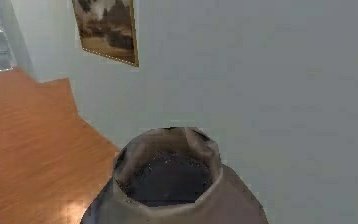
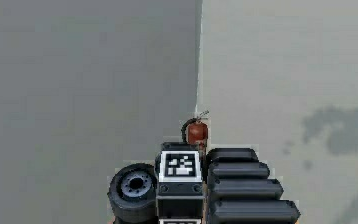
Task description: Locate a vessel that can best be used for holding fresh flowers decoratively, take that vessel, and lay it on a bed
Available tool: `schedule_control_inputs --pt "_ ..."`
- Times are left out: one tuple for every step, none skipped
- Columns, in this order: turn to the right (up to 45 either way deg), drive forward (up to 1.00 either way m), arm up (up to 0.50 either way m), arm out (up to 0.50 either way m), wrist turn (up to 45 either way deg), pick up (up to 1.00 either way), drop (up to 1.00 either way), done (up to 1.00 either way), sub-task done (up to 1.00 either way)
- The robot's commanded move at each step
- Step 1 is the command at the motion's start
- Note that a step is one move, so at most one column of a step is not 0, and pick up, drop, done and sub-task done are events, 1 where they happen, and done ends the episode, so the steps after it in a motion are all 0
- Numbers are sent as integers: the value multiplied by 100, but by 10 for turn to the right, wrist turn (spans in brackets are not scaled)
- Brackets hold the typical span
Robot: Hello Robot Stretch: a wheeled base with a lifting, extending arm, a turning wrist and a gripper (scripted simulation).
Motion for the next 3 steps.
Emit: schedule_control_inputs --pt "0 20 0 0 0 0 0 0 0" --pt "-450 0 0 0 0 0 0 0 0" --pt "0 100 0 0 0 0 0 0 0"
